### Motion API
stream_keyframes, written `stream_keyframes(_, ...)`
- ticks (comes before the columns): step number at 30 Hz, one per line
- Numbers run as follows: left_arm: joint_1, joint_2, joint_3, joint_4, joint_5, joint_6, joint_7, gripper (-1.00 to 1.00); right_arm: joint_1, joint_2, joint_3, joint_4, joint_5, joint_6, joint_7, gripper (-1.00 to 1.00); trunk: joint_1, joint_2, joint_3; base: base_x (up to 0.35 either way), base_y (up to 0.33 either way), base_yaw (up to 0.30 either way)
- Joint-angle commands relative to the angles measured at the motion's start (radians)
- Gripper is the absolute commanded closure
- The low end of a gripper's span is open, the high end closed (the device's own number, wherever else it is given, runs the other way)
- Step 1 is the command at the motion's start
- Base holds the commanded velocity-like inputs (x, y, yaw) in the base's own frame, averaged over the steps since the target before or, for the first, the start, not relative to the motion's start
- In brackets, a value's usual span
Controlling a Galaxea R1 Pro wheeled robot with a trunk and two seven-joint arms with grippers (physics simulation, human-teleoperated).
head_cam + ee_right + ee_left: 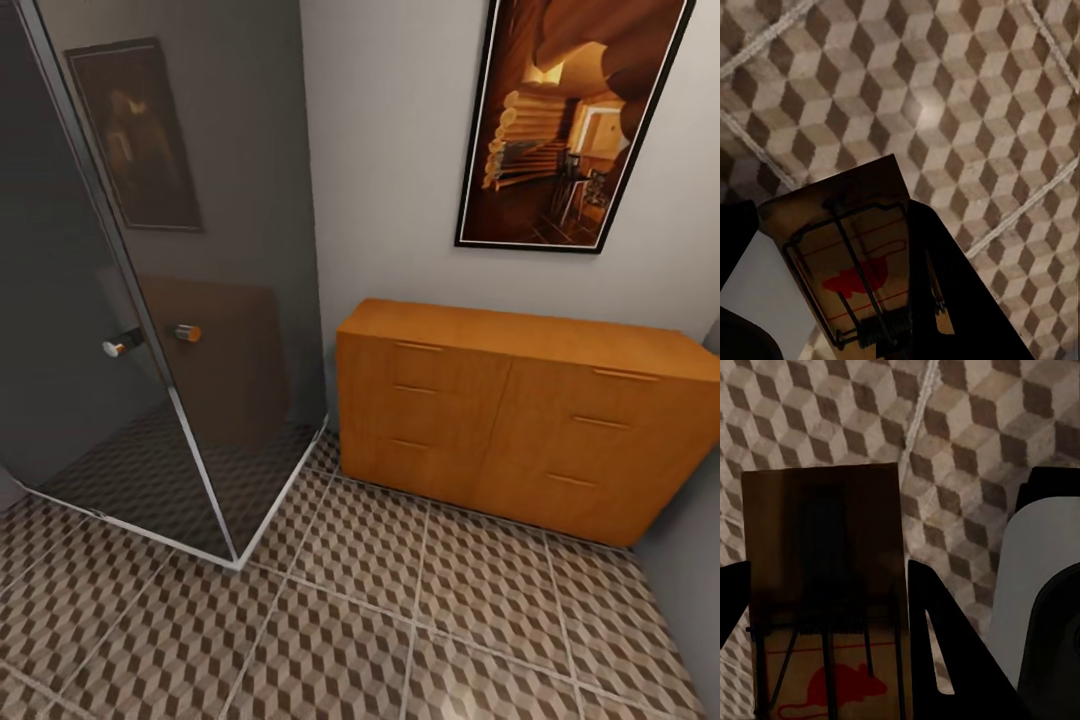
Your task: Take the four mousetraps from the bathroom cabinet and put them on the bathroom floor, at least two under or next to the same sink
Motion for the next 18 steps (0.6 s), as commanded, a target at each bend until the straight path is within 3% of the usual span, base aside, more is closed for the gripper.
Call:
stream_keyframes(1, -0.002, 0.001, -0.008, -0.005, 0.004, -0.002, 0.007, 1.00, -0.001, 0.000, 0.008, 0.003, -0.009, -0.006, 0.000, 1.00, 0.000, 0.000, -0.001, 0.000, 0.000, 0.286)
stream_keyframes(18, -0.002, 0.001, -0.009, -0.004, 0.003, -0.002, 0.007, 1.00, -0.001, -0.003, 0.008, 0.003, -0.009, -0.006, 0.000, 1.00, 0.000, 0.000, -0.001, 0.000, 0.000, 0.286)
